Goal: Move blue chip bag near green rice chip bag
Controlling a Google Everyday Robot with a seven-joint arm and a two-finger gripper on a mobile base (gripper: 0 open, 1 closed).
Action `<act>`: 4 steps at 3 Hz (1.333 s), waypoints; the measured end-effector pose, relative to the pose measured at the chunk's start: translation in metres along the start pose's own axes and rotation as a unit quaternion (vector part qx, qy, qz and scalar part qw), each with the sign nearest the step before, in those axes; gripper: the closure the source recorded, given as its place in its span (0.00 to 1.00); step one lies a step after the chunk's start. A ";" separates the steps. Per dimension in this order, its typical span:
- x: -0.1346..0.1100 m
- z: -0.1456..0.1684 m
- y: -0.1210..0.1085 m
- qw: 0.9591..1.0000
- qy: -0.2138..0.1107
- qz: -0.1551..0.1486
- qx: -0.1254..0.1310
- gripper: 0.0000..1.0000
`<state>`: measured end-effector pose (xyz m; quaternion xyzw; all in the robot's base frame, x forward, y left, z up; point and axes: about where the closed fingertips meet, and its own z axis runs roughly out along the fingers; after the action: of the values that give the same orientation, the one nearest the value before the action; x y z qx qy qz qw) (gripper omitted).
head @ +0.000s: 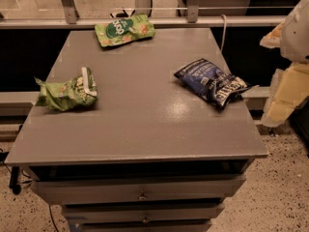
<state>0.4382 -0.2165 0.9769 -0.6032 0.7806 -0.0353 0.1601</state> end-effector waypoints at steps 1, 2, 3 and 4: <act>0.000 0.000 0.000 1.000 0.000 0.000 0.000 0.00; 0.000 0.004 -0.001 1.000 -0.010 0.005 0.003 0.00; 0.000 0.037 -0.014 0.999 -0.046 0.020 0.002 0.00; -0.011 0.075 -0.053 0.994 -0.101 0.033 0.019 0.00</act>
Offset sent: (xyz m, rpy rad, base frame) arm 0.0067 -0.0017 -0.0163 0.0602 -0.0094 -0.0155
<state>0.5118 -0.2096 0.9212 -0.5746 0.7789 0.0163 0.2507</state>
